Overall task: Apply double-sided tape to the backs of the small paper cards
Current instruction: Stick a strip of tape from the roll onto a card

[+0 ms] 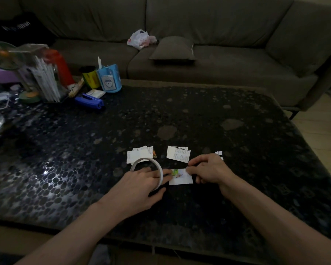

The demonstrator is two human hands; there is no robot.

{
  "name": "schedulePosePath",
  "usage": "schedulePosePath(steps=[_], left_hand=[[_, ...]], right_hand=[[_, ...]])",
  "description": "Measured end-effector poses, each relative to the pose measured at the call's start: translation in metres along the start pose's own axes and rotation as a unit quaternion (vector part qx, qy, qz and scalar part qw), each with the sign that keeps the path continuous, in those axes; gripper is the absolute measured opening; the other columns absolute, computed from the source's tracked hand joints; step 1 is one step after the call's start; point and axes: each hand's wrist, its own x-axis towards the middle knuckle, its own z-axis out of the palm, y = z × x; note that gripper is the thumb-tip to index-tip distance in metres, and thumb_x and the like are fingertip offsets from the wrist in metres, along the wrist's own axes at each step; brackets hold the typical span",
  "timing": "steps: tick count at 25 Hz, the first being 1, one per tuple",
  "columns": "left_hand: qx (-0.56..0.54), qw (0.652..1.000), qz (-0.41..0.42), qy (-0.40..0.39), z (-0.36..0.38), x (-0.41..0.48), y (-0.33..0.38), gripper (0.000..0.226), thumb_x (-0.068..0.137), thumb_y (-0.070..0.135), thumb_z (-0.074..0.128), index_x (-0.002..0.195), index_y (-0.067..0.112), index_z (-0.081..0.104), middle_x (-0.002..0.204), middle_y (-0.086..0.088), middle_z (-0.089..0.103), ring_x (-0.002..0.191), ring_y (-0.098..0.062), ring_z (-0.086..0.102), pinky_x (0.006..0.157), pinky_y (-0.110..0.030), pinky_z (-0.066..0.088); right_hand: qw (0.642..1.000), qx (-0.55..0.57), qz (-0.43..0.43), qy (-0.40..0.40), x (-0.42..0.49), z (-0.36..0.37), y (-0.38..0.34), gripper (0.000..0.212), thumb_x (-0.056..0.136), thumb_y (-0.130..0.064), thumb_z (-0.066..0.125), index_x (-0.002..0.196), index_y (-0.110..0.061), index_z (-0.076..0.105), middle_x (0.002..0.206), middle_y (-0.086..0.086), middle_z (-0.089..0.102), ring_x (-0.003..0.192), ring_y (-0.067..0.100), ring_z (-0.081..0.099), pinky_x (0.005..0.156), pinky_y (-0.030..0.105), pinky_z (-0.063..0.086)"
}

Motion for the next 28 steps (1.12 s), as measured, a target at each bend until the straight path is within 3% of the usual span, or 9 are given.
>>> schedulePosePath(steps=[4, 6, 10, 13, 18, 20, 22, 25, 28], left_hand=[[0.006, 1.0, -0.001, -0.005, -0.001, 0.001, 0.002, 0.058, 0.098, 0.053, 0.028, 0.154, 0.042, 0.041, 0.158, 0.024, 0.042, 0.134, -0.008, 0.053, 0.09, -0.033, 0.058], [0.005, 1.0, -0.004, -0.008, -0.002, 0.001, 0.002, 0.06, 0.097, 0.054, 0.025, 0.153, 0.043, 0.041, 0.158, 0.025, 0.042, 0.132, -0.008, 0.054, 0.091, -0.033, 0.058], [0.0, 1.0, -0.008, -0.01, -0.003, 0.001, 0.003, 0.058, 0.098, 0.054, 0.026, 0.154, 0.044, 0.039, 0.158, 0.024, 0.043, 0.131, -0.009, 0.055, 0.093, -0.035, 0.057], [-0.003, 1.0, -0.008, -0.017, -0.004, 0.002, 0.002, 0.055, 0.1, 0.053, 0.031, 0.154, 0.045, 0.039, 0.158, 0.023, 0.042, 0.132, -0.009, 0.054, 0.096, -0.034, 0.056], [-0.014, 1.0, -0.002, -0.024, -0.01, 0.003, -0.002, 0.048, 0.102, 0.051, 0.036, 0.148, 0.043, 0.049, 0.155, 0.026, 0.045, 0.13, -0.006, 0.056, 0.096, -0.035, 0.056], [-0.011, 1.0, 0.004, -0.024, -0.011, 0.001, -0.002, 0.045, 0.104, 0.051, 0.039, 0.146, 0.042, 0.052, 0.152, 0.024, 0.05, 0.128, -0.005, 0.057, 0.094, -0.035, 0.056], [-0.014, 1.0, -0.001, -0.014, -0.013, 0.001, 0.001, 0.041, 0.104, 0.051, 0.041, 0.139, 0.041, 0.06, 0.145, 0.024, 0.057, 0.124, -0.005, 0.059, 0.092, -0.035, 0.056], [-0.02, 0.999, -0.025, 0.014, -0.015, 0.003, 0.007, 0.036, 0.103, 0.05, 0.046, 0.127, 0.039, 0.07, 0.132, 0.023, 0.067, 0.115, -0.003, 0.064, 0.087, -0.032, 0.057], [-0.018, 0.998, -0.047, 0.026, -0.014, 0.006, 0.01, 0.029, 0.103, 0.05, 0.05, 0.123, 0.04, 0.069, 0.124, 0.019, 0.07, 0.11, -0.005, 0.066, 0.085, -0.034, 0.055]], right_hand=[[0.991, -0.111, -0.061, 0.048, -0.006, 0.014, 0.003, 0.038, 0.076, -0.052, 0.088, 0.094, -0.03, 0.063, 0.087, -0.004, 0.072, 0.071, 0.008, 0.069, 0.06, 0.027, 0.052], [0.981, -0.163, -0.082, 0.068, -0.007, 0.018, 0.004, 0.043, 0.073, -0.058, 0.088, 0.092, -0.033, 0.059, 0.089, -0.007, 0.069, 0.076, 0.007, 0.067, 0.064, 0.028, 0.052], [0.997, -0.056, -0.04, 0.022, -0.007, 0.009, 0.002, 0.04, 0.074, -0.046, 0.091, 0.098, -0.029, 0.065, 0.082, -0.003, 0.075, 0.057, 0.004, 0.067, 0.053, 0.023, 0.05], [0.998, -0.041, -0.034, 0.017, -0.006, 0.007, 0.001, 0.029, 0.083, -0.028, 0.087, 0.102, -0.025, 0.066, 0.073, -0.003, 0.074, 0.049, 0.002, 0.065, 0.049, 0.019, 0.049], [0.991, -0.056, -0.106, 0.06, 0.003, 0.005, 0.001, 0.023, 0.09, -0.029, 0.081, 0.105, -0.033, 0.064, 0.085, -0.006, 0.071, 0.069, 0.004, 0.068, 0.057, 0.018, 0.049], [0.952, -0.167, -0.202, 0.158, 0.007, 0.008, 0.003, 0.028, 0.09, -0.035, 0.079, 0.115, -0.036, 0.066, 0.096, -0.014, 0.065, 0.079, 0.0, 0.063, 0.066, 0.016, 0.046], [0.89, -0.285, -0.282, 0.215, 0.013, 0.013, 0.006, 0.04, 0.09, -0.044, 0.077, 0.127, -0.036, 0.066, 0.117, -0.012, 0.058, 0.101, 0.0, 0.054, 0.08, 0.02, 0.045], [0.841, -0.37, -0.333, 0.21, 0.021, 0.018, 0.007, 0.044, 0.093, -0.051, 0.069, 0.131, -0.029, 0.069, 0.13, -0.004, 0.059, 0.12, 0.013, 0.05, 0.099, 0.032, 0.046], [0.79, -0.442, -0.372, 0.206, 0.02, 0.02, 0.004, 0.03, 0.099, -0.043, 0.064, 0.121, -0.026, 0.073, 0.128, -0.001, 0.065, 0.119, 0.017, 0.053, 0.099, 0.036, 0.046]])
